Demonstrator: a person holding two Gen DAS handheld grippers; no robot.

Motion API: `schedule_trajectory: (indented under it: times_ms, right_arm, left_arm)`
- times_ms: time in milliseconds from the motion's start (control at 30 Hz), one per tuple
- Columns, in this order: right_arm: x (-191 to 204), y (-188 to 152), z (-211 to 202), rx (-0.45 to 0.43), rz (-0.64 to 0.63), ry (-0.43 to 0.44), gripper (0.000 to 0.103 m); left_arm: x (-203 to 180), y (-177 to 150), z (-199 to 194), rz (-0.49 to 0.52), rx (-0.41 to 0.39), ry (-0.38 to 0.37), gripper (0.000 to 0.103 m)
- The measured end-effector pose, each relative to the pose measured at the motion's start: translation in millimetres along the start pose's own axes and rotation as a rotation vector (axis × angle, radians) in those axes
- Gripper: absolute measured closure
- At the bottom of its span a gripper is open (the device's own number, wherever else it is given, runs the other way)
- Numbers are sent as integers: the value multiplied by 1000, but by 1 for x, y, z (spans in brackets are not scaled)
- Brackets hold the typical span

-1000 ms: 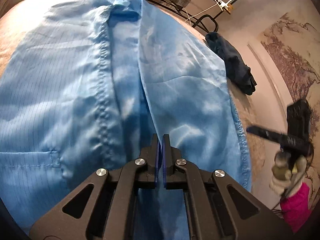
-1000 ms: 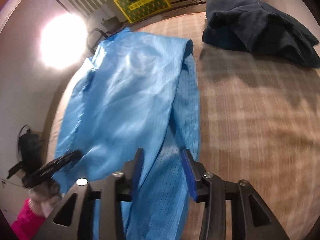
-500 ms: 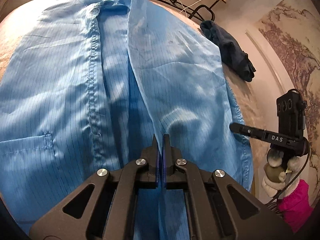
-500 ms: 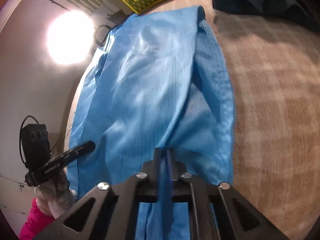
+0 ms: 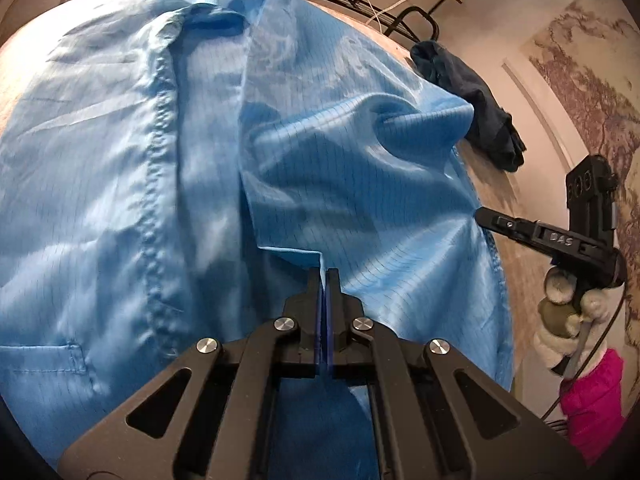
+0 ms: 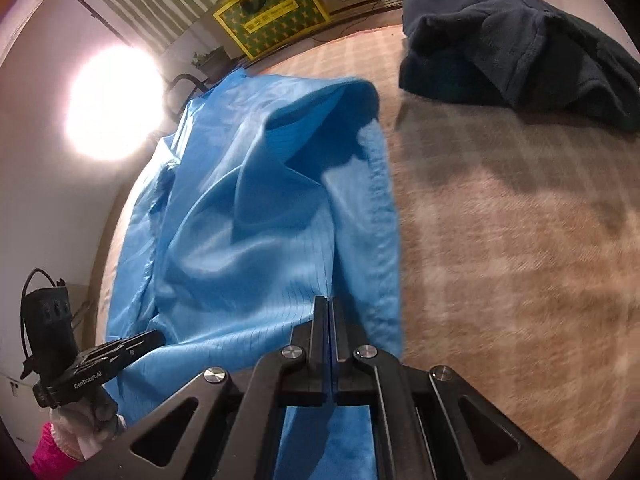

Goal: Fold large clothes

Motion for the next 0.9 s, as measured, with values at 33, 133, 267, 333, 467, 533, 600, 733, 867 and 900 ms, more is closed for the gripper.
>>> schedule_trajectory:
  times_ms: [33,133,267,333,467,533,600,733,867,900]
  right_arm:
    - [4,-3,-1,25,-29,28,98]
    - [4,-5,-21,18,-78,64,45]
    - [10,20,-49,-61,-85,139,43]
    - [12,40,-53,-80,-75,148,43]
    - [10,78,-27,-56,-34,82,54]
    - [3,93,-4,-21,2,39,74]
    - [-4,104,12,-3,23,-15,92]
    - [-21,129,20,-12,-38,-172,103]
    - [-44,152,23,-49,3,-195,103]
    - [-43,151,23,-45,8,-171,98]
  left_arm:
    - [-2,-2,-2,18,-2,7,103]
    - [2,-6,-14,24,-4,24,103]
    - [3,-10,-45,37,-66,36,103]
    - [-2,-17,-63,34,-110,16,103]
    - [-20,-39,-62,97,-89,3,103]
    - [-27,-45,-52,117,-59,6,103]
    - [-29,-48,-44,119,-42,-2,103]
    - [-24,-51,-31,100,-13,-10,103]
    - [-27,-61,-19,104,24,-31,103]
    - [-30,-65,-16,110,30,-36,103]
Point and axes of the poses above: each gripper's, at about its wrist camera, not at the fingertips, and z roughly the way its jaws point, x to its left, y to its top, the point moved 9 cm from there along z, roughly the way its jaws point, and after that the axes turned 7 degrees about x, right-handed, at the moved point
